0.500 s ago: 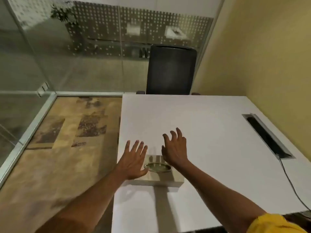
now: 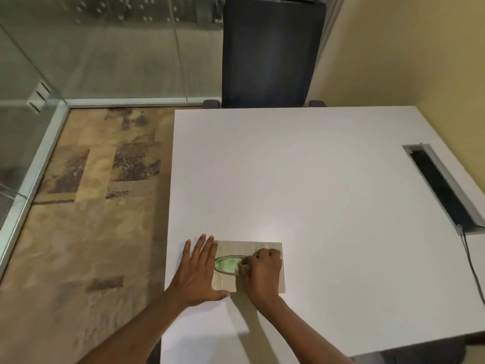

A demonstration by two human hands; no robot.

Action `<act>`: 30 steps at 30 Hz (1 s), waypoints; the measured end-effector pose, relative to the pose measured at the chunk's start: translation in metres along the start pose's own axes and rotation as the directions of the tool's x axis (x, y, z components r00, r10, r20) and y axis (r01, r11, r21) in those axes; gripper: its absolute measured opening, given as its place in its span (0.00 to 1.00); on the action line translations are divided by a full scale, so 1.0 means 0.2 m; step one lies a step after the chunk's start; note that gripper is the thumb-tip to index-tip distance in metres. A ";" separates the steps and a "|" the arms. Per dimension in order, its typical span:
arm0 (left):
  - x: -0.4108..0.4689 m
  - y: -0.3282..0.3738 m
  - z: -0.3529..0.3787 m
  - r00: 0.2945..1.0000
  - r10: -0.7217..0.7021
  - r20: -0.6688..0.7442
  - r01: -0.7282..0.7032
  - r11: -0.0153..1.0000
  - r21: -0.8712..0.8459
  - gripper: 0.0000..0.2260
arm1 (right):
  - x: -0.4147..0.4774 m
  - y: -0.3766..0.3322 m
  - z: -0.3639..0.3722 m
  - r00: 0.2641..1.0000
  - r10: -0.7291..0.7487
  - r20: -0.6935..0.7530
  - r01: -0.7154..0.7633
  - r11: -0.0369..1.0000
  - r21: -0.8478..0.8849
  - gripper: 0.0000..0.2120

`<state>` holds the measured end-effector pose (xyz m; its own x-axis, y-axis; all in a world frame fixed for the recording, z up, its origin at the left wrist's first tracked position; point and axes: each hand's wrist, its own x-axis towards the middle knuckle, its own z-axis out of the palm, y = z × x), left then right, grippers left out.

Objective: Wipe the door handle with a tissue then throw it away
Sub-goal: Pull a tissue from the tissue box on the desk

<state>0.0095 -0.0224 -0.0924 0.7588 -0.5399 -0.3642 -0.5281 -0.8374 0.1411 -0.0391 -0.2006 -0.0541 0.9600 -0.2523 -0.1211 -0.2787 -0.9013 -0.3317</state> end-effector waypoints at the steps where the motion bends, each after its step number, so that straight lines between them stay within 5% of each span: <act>1: 0.00 0.00 0.01 1.000 0.005 -0.012 -0.005 1.000 -0.015 0.55 | 0.01 -0.02 0.00 0.999 0.026 0.030 -0.024 0.999 -0.044 0.07; 5: 0.01 0.00 0.01 1.000 0.009 -0.005 -0.009 1.000 -0.024 0.55 | 0.05 -0.09 -0.01 0.972 0.164 0.167 -0.131 0.973 -0.192 0.10; 10: 0.02 -0.02 0.02 1.000 0.027 -0.011 -0.028 0.999 -0.034 0.54 | 0.10 -0.15 0.01 0.926 0.261 0.272 -0.225 0.962 -0.155 0.10; 27: 0.04 -0.04 0.05 0.998 0.065 -0.026 -0.067 0.996 -0.054 0.54 | 0.11 -0.13 0.03 0.870 0.406 0.282 -0.428 0.904 0.019 0.06; 30: 0.04 -0.04 0.06 0.997 0.074 -0.026 -0.076 0.995 -0.061 0.54 | 0.08 -0.10 0.01 0.890 0.389 0.238 -0.415 0.907 0.072 0.16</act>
<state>0.0155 -0.0190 -0.1071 0.7272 -0.6027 -0.3286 -0.5599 -0.7977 0.2242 -0.0177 -0.1864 -0.0522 0.7403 -0.4911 -0.4591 -0.6532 -0.6872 -0.3180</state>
